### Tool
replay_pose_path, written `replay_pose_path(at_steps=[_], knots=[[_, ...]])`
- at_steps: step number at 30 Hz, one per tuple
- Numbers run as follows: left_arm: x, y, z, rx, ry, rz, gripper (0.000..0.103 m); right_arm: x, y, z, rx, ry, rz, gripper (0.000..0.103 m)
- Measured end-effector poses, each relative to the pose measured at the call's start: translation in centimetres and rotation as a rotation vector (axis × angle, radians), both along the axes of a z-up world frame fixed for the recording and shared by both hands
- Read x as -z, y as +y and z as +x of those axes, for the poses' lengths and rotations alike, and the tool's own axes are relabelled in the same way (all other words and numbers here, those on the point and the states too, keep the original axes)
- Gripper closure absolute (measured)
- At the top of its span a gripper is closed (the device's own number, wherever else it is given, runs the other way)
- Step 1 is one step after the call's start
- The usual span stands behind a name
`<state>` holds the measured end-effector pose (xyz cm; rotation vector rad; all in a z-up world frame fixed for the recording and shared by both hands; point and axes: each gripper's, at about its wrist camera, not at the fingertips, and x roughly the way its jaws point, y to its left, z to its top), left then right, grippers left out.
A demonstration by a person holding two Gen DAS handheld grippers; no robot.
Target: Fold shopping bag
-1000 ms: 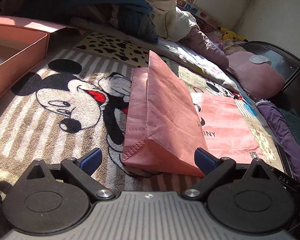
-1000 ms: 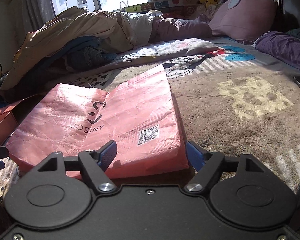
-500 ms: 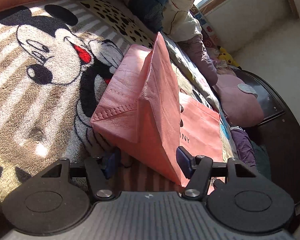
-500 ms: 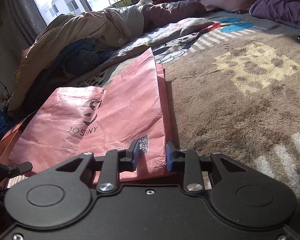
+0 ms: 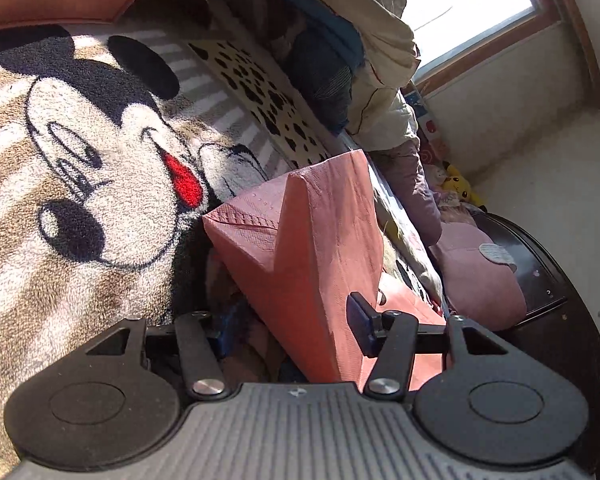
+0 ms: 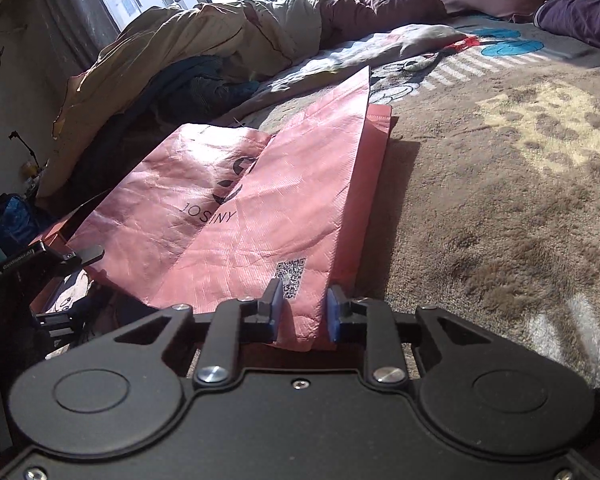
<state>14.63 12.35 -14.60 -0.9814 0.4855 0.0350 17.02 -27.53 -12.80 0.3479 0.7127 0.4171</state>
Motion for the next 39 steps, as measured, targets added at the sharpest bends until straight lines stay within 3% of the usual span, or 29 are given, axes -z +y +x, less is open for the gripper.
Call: replay_pose_path(at_steps=[4, 7, 9, 14, 16, 18, 21, 22, 25, 28, 34, 39], knots=[[-0.1, 0.6, 2.2, 0.042, -0.050, -0.084, 0.050, 0.3, -0.7, 0.5, 0.015, 0.014, 0.024, 0.084], [-0.2, -0.5, 3.4, 0.097, -0.064, -0.087, 0.050, 0.5, -1.5, 0.6, 0.032, 0.025, 0.050, 0.086], [0.5, -1.0, 4.4, 0.103, -0.023, -0.120, 0.045, 0.7, -1.7, 0.7, 0.038, 0.028, 0.058, 0.087], [0.4, -0.7, 6.1, 0.072, -0.035, -0.082, 0.044, 0.9, -1.9, 1.0, 0.031, 0.034, 0.066, 0.088], [-0.4, -0.3, 6.1, 0.060, -0.051, -0.027, 0.087, 0.9, -1.9, 1.1, 0.030, 0.030, 0.063, 0.088], [-2.3, -0.4, 5.3, 0.082, -0.107, 0.069, 0.092, 0.9, -1.9, 1.2, 0.028, 0.030, 0.068, 0.088], [-5.8, -2.4, 4.1, 0.153, -0.178, 0.300, 0.094, 0.8, -1.6, 1.2, 0.018, 0.031, 0.076, 0.088], [-7.5, -4.2, 3.6, 0.208, -0.206, 0.455, 0.094, 0.7, -1.4, 1.2, 0.009, 0.029, 0.077, 0.088], [-10.8, -9.3, 1.5, 0.398, -0.300, 0.815, 0.094, 0.7, -1.0, 1.0, -0.017, 0.030, 0.094, 0.088], [-11.2, -14.8, -0.8, 0.608, -0.352, 1.124, 0.094, 0.9, -1.2, 0.8, -0.027, 0.041, 0.136, 0.088], [-6.5, -22.6, -4.2, 0.934, -0.330, 1.502, 0.094, 0.6, -4.5, -0.3, 0.068, 0.069, 0.229, 0.087], [-2.3, -27.0, -6.0, 1.094, -0.262, 1.636, 0.094, -2.3, -7.0, -2.5, 0.146, -0.104, 0.143, 0.087]])
